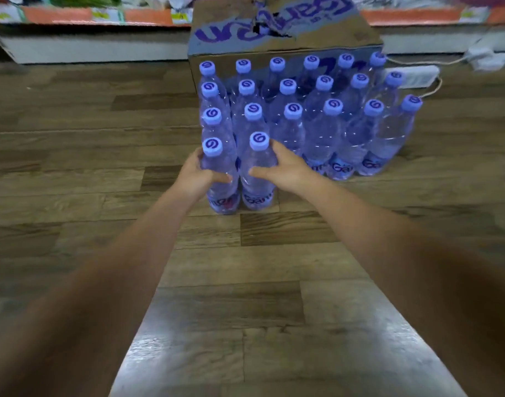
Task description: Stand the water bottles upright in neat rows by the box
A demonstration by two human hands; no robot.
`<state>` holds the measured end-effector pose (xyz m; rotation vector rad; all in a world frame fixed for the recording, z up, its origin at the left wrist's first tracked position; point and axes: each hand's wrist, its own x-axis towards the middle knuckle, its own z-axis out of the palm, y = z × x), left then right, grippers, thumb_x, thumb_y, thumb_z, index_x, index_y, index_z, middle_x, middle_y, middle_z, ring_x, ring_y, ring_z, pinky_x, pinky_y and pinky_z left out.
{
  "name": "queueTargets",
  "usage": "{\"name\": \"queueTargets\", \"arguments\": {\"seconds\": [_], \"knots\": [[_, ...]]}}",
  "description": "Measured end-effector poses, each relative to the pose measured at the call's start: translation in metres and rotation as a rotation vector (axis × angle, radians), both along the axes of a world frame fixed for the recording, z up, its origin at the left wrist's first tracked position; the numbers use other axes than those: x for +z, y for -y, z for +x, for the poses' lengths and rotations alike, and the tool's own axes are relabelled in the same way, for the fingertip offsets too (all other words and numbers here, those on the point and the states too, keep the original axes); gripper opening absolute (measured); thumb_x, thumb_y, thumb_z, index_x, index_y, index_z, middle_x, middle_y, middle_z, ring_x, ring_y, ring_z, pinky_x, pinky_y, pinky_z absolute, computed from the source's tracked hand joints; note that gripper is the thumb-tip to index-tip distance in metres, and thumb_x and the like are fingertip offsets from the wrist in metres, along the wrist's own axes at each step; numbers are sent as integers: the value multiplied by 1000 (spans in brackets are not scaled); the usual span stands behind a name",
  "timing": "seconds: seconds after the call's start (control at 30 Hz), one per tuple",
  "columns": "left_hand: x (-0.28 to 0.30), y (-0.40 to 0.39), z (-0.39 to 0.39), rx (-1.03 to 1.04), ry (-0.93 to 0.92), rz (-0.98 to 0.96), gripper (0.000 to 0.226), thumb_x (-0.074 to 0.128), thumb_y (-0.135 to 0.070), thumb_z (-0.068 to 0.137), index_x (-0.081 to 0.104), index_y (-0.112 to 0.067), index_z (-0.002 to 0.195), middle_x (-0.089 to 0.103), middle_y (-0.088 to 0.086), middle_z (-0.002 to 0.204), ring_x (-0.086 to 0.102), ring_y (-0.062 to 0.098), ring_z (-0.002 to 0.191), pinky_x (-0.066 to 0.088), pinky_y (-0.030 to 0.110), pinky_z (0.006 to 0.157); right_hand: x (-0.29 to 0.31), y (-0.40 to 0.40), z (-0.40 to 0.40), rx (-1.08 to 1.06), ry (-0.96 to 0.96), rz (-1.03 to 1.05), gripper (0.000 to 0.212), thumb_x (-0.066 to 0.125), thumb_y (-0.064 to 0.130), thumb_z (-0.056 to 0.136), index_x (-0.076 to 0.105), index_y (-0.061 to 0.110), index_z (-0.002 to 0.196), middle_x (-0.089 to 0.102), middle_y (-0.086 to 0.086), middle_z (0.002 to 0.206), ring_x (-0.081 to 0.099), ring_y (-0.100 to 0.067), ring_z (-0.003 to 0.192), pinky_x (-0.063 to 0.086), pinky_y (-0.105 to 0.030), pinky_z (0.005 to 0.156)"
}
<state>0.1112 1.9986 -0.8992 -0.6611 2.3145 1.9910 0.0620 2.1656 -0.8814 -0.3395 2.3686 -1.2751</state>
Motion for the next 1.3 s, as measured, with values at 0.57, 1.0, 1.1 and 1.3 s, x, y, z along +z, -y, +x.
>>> {"name": "queueTargets", "arguments": {"seconds": [0.57, 1.0, 1.1, 1.3], "knots": [[-5, 2, 5, 46, -45, -391, 61, 80, -29, 67, 52, -13, 119, 57, 8, 124, 55, 24, 113, 46, 40, 97, -15, 4, 6, -133, -163, 37, 57, 69, 29, 81, 45, 24, 132, 56, -1, 133, 49, -24, 125, 41, -38, 103], [-12, -5, 10, 111, -46, -377, 59, 78, -24, 71, 50, -9, 121, 56, 11, 126, 54, 25, 114, 42, 30, 89, -14, 5, 7, -109, -160, 62, 62, 65, 32, 85, 36, 25, 139, 49, -3, 141, 46, -27, 128, 42, -43, 102], [-9, -9, 13, 122, -44, -341, 59, 76, -24, 73, 49, -11, 124, 59, 7, 126, 55, 23, 114, 40, 27, 87, -12, -1, 7, -60, -133, 89, 67, 65, 35, 84, 30, 30, 142, 46, -2, 144, 44, -27, 130, 41, -45, 103], [-10, -18, 32, 100, -97, -341, 106, 75, -56, 60, 22, -13, 141, 44, 8, 143, 45, 27, 129, 40, 49, 105, 1, -29, 28, -28, -143, -46, 82, 64, 32, 86, 12, 21, 149, 23, 0, 156, 26, -17, 142, 28, -37, 114]]}}
